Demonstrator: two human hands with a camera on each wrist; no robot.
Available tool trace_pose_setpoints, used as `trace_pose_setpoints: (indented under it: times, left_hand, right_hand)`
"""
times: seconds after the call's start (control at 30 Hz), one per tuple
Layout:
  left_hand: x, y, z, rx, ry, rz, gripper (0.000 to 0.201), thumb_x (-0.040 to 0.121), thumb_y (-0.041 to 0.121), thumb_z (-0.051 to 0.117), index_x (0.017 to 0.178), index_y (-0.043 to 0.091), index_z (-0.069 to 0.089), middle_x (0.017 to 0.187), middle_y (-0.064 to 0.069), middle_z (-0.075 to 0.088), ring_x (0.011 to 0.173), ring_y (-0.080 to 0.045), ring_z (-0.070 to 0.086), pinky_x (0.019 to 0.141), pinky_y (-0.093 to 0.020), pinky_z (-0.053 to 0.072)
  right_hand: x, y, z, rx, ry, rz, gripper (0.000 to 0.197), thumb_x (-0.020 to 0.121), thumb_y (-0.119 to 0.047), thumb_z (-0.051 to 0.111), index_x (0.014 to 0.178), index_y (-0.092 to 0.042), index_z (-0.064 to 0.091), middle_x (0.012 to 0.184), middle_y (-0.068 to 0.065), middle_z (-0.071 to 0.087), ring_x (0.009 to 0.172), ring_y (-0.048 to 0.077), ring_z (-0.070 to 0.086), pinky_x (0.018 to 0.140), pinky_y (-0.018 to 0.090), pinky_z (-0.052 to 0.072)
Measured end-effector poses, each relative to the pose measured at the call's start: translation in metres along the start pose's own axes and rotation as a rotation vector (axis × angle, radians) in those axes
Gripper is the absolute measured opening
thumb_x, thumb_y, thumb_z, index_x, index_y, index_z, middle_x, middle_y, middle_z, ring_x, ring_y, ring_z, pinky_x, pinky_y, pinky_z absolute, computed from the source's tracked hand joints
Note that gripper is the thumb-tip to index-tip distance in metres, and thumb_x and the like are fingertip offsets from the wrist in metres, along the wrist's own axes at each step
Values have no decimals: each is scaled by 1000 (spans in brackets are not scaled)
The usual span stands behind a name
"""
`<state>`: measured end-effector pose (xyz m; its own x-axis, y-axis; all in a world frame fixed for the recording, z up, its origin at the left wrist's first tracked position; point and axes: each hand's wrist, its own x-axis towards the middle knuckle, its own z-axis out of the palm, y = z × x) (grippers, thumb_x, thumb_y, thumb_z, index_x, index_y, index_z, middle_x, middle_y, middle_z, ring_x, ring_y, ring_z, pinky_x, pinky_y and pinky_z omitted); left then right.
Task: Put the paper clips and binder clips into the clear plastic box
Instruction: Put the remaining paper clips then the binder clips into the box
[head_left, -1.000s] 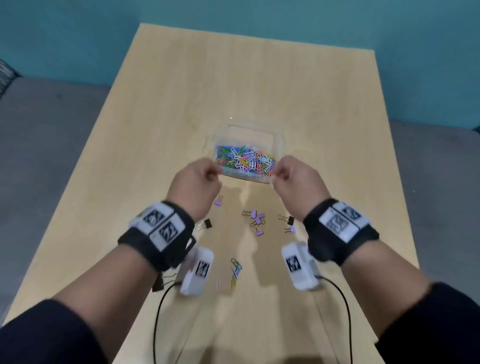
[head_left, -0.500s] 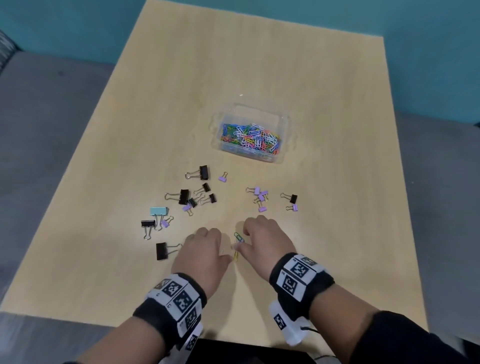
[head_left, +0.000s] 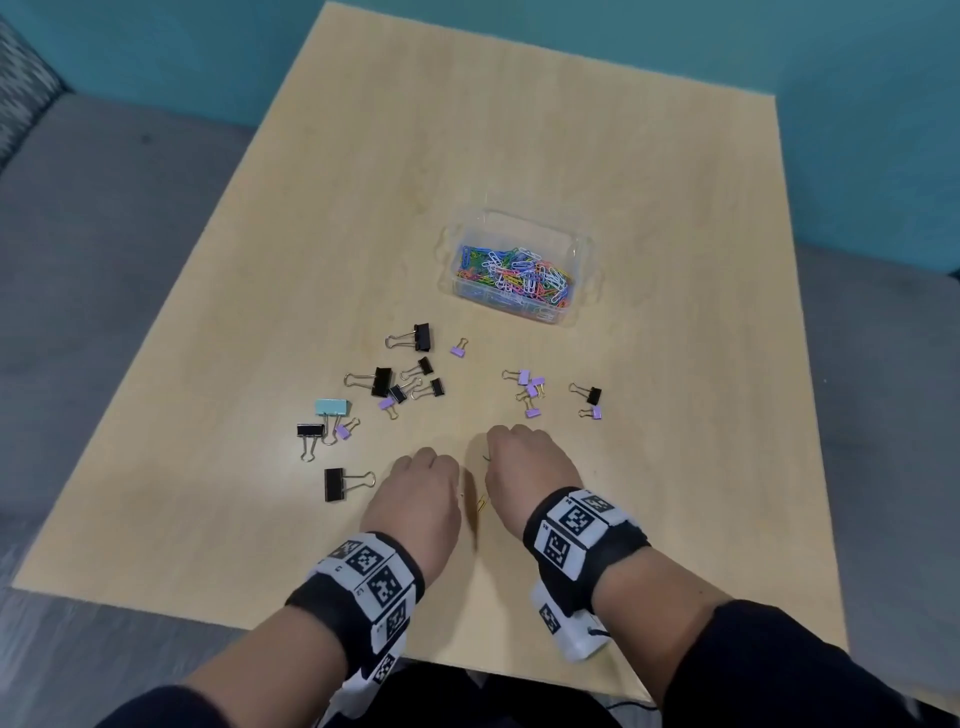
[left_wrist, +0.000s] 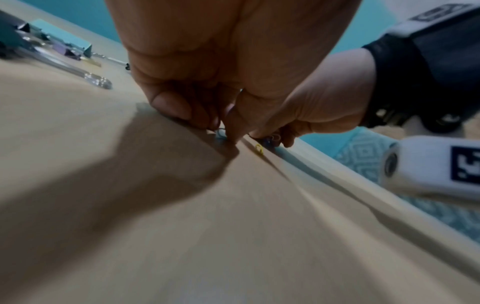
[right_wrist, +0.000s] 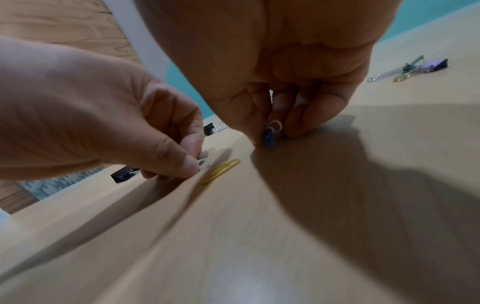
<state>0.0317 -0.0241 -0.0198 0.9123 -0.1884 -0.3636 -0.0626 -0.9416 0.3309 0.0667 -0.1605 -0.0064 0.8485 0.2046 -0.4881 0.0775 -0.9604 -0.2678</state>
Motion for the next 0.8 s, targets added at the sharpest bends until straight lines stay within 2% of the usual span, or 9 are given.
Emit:
trace_pose_setpoints:
  times: [0.1, 0.2, 0.33, 0.4, 0.5, 0.57, 0.63, 0.73, 0.8]
  left_hand:
    - [-1, 6, -1, 19, -30, 44, 18, 83, 2, 39, 89, 19, 43, 93, -2, 47, 80, -16, 31, 68, -26, 26]
    - [-1, 8, -4, -92, -45, 22, 20, 77, -2, 38, 82, 17, 37, 80, 2, 41, 75, -19, 38, 62, -29, 28]
    - [-3, 4, -2, -204, -77, 10, 17, 81, 0, 42, 82, 15, 50, 86, -1, 45, 68, -21, 47, 60, -30, 39]
    - [-5, 10, -2, -170, -99, 13, 14, 83, 5, 42, 81, 13, 53, 92, -1, 45, 71, -21, 48, 65, -32, 44]
    - [-7, 21, -6, -125, -99, 15, 4, 84, 15, 46, 79, 15, 46, 95, -2, 44, 76, -19, 44, 67, -29, 38]
    - [-7, 22, -6, -34, -82, 32, 7, 86, 21, 48, 89, 15, 50, 101, -4, 47, 86, -21, 47, 72, -29, 39]
    - [-3, 23, -4, 49, -83, 32, 13, 87, 17, 46, 99, 13, 51, 107, -6, 48, 95, -24, 49, 74, -29, 36]
    - [3, 34, -2, 121, -126, 50, 19, 85, 9, 43, 102, 12, 50, 110, -7, 49, 97, -25, 48, 71, -29, 30]
    - [3, 41, -1, 138, -165, 67, 21, 83, 7, 44, 103, 11, 50, 110, -7, 49, 96, -26, 49, 71, -29, 30]
  right_hand:
    - [2, 6, -2, -18, -4, -10, 12, 86, -4, 40, 83, -15, 38, 91, 9, 53, 77, 24, 40, 63, 33, 32]
    - [1, 22, -6, 105, 27, 39, 8, 87, -8, 41, 80, -12, 44, 82, 5, 55, 73, 25, 50, 59, 33, 40]
    - [-15, 44, -6, 388, 75, 163, 10, 85, -16, 47, 77, -17, 53, 71, 1, 60, 64, 22, 57, 58, 34, 47]
    - [-23, 55, -3, 439, 76, 183, 9, 84, -17, 50, 75, -19, 54, 70, -1, 60, 63, 20, 56, 58, 35, 48]
    - [-28, 64, 3, 464, 96, 182, 9, 82, -18, 53, 73, -20, 55, 68, -2, 60, 64, 19, 57, 61, 38, 49]
    - [-27, 59, 5, 467, 97, 165, 10, 82, -17, 54, 73, -20, 55, 67, -2, 60, 64, 19, 56, 61, 38, 49]
    - [-25, 53, 5, 466, 97, 140, 9, 83, -17, 55, 75, -19, 55, 68, -3, 59, 65, 18, 56, 62, 36, 48]
    - [-25, 56, 6, 451, 103, 125, 7, 85, -18, 55, 78, -17, 55, 70, -3, 58, 67, 19, 56, 62, 35, 48]
    - [-26, 61, 8, 445, 96, 123, 8, 85, -18, 54, 77, -18, 55, 69, -3, 58, 66, 18, 56, 61, 35, 47]
